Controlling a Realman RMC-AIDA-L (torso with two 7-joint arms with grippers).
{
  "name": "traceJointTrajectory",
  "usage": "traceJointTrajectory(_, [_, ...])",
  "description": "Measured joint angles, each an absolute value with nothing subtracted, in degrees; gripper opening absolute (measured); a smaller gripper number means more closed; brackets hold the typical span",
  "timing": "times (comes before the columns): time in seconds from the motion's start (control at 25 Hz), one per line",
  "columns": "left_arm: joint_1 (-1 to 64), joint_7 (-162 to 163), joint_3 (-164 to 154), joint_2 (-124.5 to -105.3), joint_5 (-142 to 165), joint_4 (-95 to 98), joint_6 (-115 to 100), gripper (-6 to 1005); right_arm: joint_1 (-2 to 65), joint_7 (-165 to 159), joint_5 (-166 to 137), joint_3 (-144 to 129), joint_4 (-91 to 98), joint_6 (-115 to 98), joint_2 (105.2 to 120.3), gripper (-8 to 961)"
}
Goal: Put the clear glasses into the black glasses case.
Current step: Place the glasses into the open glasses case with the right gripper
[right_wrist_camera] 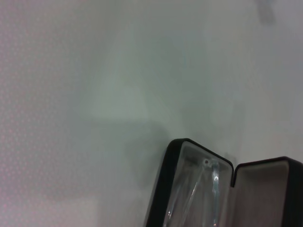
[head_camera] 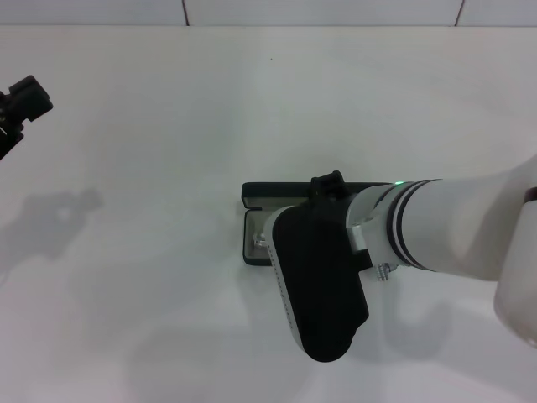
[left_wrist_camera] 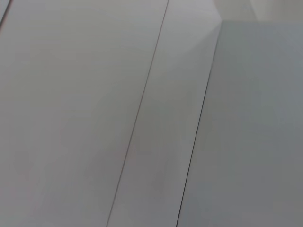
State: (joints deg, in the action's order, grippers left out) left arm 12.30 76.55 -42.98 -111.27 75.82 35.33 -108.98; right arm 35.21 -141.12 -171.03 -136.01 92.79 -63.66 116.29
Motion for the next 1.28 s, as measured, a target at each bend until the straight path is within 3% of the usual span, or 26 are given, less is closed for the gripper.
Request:
traceJointTrajectory(0.04, [12.3,76.5,-43.0,-111.27,75.8,35.3,-109.0,117,35.2,-141.1,-171.0,-136.1,92.9,-63.7,116.29,326])
traceJointTrajectory(0.68, [12.5,77.3,-43.0,-111.24,75.7,35.4,-109.7,118,28.0,-141.2,-170.9,-133.3,104.4,-68.6,116.27,332])
traceJointTrajectory(1.28, [12.6,77.3,-43.0,-111.48,75.7,35.3,-109.7,119,28.3,-141.1,-170.9,-131.6,97.9,-67.2,116.28,325])
